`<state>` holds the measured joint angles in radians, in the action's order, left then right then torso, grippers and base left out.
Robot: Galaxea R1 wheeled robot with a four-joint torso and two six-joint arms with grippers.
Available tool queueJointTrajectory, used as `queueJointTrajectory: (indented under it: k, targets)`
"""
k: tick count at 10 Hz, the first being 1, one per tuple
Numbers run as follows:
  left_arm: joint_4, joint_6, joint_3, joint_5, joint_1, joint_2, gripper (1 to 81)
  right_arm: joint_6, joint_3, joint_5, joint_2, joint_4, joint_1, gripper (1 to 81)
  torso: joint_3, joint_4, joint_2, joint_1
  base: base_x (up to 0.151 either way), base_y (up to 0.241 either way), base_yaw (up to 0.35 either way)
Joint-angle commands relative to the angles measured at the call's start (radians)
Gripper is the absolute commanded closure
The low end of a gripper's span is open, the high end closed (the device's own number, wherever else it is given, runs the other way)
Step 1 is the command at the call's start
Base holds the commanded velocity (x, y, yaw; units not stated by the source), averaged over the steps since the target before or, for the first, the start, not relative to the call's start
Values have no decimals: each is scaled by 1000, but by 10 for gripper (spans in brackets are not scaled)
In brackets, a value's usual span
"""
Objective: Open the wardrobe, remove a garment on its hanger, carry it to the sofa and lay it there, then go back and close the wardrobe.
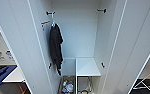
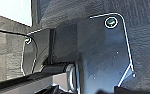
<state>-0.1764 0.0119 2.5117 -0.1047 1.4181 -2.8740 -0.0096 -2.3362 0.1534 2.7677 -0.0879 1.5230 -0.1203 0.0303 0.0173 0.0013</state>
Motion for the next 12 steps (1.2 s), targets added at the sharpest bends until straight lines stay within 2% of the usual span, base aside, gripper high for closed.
queueJointTrajectory:
  k: [1, 4, 7, 11, 12]
  targets:
    - [-5, -6, -314, -52, -46, 193, 10, 5, 109, -46, -127, -6, -51, 10, 0, 0, 0, 0, 0, 0, 0]
    - [2, 6, -504, -50, -84, 366, 10, 22, 193, -44, -234, -16, -80, 10, 0, 0, 0, 0, 0, 0, 0]
    - [57, 8, -632, -49, -147, 511, 10, 83, 319, -44, -383, -16, -148, 10, 0, 0, 0, 0, 0, 0, 0]
    - [138, 8, -774, -44, -218, 678, 10, 155, 410, -44, -530, -16, -235, 10, 0, 0, 0, 0, 0, 0, 0]
    - [177, 10, -783, -20, -237, 721, 10, 181, 417, -44, -559, -16, -256, 10, 0, 0, 0, 0, 0, 0, 0]
